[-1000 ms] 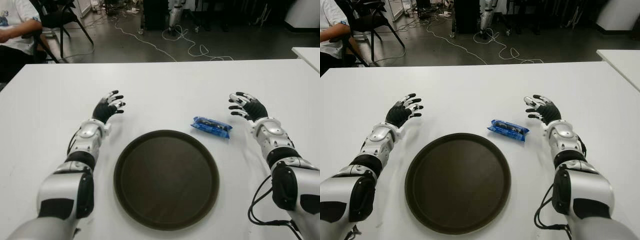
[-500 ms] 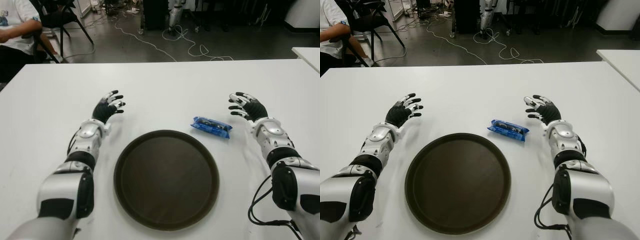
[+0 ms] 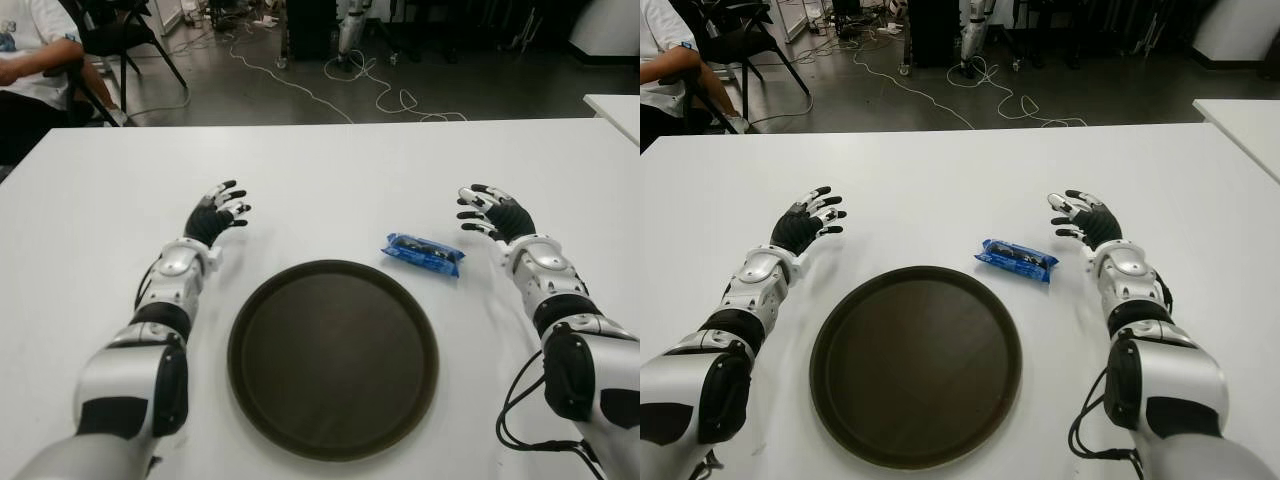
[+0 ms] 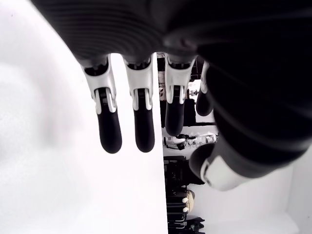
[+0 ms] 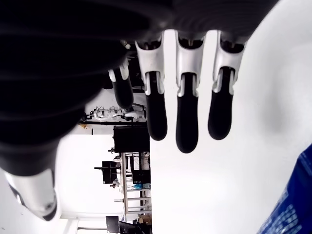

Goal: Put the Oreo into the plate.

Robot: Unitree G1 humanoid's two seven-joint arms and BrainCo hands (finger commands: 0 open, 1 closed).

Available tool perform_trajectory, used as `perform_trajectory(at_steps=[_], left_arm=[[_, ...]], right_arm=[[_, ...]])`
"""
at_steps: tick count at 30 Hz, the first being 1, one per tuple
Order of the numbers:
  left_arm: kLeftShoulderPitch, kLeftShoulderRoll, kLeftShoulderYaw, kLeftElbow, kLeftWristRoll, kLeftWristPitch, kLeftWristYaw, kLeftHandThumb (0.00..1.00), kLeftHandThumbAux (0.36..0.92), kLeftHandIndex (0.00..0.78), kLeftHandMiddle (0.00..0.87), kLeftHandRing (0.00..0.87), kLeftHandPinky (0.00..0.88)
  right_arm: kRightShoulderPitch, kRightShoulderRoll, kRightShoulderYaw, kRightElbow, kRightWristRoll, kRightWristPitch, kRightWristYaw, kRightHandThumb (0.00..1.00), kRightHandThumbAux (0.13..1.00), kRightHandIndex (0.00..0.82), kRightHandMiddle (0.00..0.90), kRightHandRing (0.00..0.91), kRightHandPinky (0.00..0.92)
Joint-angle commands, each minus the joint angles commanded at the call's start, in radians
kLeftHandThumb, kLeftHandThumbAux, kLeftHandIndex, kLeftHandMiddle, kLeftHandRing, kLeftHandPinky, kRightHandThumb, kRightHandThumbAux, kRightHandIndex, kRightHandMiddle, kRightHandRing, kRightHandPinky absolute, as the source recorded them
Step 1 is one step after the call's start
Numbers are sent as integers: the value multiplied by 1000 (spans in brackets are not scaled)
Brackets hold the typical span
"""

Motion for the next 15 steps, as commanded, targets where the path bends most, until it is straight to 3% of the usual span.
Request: perform_trajectory(at_steps=[3, 7, 12, 15], left_arm=[[0, 0, -1, 0, 1, 0, 0, 69, 715, 106, 187, 241, 313], [1, 0, 0, -1, -1, 0, -3, 69, 713, 108, 186, 239, 306], [2, 1, -3, -2, 2, -2, -3, 68, 714, 106, 187, 237, 303], [2, 2, -4, -3, 3, -2, -3, 62, 718, 106, 190, 239, 304]], right_arm=[[4, 4, 31, -1, -34, -24, -46, 24, 659, 229, 381, 452, 492], [16, 12, 126, -4, -142, -73, -176, 56, 681, 239, 395, 466, 500], [28, 19, 220, -16, -249, -138, -306, 77, 694, 235, 375, 432, 452], [29, 21, 239, -16, -267, -156, -336, 83, 696, 232, 368, 418, 431]])
